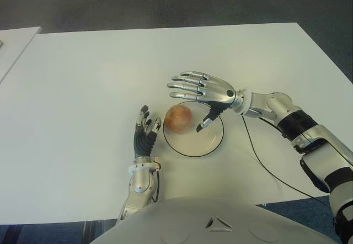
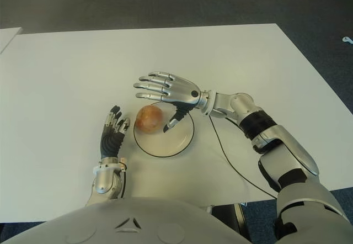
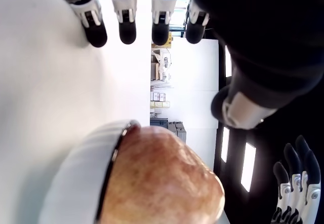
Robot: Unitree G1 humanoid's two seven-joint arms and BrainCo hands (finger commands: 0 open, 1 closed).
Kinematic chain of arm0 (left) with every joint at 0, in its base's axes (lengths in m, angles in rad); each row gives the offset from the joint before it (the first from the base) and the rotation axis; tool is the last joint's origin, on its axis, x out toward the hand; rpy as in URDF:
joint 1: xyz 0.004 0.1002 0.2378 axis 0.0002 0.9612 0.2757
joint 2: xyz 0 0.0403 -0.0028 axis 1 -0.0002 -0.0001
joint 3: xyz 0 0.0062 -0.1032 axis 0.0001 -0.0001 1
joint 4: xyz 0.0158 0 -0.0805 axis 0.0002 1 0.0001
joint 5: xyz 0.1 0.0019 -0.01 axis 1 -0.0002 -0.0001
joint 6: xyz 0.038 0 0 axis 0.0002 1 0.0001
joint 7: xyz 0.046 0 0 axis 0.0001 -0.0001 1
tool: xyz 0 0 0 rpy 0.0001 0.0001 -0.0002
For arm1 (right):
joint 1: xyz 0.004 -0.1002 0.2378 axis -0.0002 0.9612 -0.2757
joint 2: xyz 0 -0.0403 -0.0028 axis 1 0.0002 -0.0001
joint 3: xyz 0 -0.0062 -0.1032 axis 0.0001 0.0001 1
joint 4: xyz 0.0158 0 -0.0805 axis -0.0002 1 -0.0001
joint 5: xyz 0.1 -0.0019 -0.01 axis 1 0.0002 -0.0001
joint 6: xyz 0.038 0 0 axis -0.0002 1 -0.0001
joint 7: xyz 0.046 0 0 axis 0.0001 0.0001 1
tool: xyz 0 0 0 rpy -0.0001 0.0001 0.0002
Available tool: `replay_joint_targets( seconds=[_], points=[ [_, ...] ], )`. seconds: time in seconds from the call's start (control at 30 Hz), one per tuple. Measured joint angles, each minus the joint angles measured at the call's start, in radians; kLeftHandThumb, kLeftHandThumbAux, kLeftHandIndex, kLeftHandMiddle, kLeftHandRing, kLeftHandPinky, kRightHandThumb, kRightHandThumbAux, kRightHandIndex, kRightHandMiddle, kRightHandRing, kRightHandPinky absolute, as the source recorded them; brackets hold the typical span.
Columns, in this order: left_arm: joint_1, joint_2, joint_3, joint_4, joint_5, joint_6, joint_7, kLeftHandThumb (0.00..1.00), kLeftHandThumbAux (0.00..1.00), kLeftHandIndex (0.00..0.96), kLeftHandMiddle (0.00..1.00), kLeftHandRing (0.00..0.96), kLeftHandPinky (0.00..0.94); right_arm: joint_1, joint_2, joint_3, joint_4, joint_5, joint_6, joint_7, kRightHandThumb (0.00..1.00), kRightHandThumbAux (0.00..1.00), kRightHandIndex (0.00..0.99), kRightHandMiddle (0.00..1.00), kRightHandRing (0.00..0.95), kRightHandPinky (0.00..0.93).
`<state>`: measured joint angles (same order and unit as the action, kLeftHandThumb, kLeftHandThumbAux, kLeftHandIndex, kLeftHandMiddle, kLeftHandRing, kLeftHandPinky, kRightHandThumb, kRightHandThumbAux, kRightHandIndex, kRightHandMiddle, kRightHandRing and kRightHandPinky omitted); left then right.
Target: Put the apples into the plate.
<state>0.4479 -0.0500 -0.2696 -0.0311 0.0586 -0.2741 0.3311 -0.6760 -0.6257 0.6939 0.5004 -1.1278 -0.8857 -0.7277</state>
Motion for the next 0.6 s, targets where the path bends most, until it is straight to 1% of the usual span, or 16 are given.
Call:
replay_joint_targets(
  seconds=[0.1,0.2,0.27,0.43,0.6],
  points=[
    [0.002,0.000,-0.003,0.000,0.000,-0.002,0.000,0.000,0.637,0.024,0.000,0.000,0.000,0.001,0.020,-0.026,0.069,0.118,-0.027,0.080,0.073,0.302,0.000,0.000,0.000,0.000],
    [0.004,0.001,-0.003,-0.001,0.000,-0.003,0.000,0.000,0.645,0.027,0.000,0.000,0.000,0.008,0.046,-0.058,0.139,0.242,-0.029,0.177,0.074,0.299,0.000,0.000,0.000,0.000],
    [0.004,0.001,-0.003,-0.001,0.000,-0.005,0.000,0.000,0.648,0.031,0.001,0.000,0.000,0.019,0.063,-0.083,0.163,0.321,-0.023,0.240,0.078,0.295,0.000,0.000,0.000,0.000],
    [0.004,0.002,-0.003,-0.001,0.000,-0.008,0.000,0.000,0.640,0.040,0.003,0.000,0.000,0.057,0.110,-0.137,0.169,0.519,0.000,0.378,0.093,0.278,0.000,0.000,0.000,0.000],
    [0.004,0.002,-0.003,-0.001,0.003,-0.019,0.001,0.000,0.601,0.045,0.002,0.000,0.000,0.095,0.177,-0.197,0.171,0.702,0.033,0.497,0.104,0.280,0.000,0.000,0.000,0.000]
  ],
)
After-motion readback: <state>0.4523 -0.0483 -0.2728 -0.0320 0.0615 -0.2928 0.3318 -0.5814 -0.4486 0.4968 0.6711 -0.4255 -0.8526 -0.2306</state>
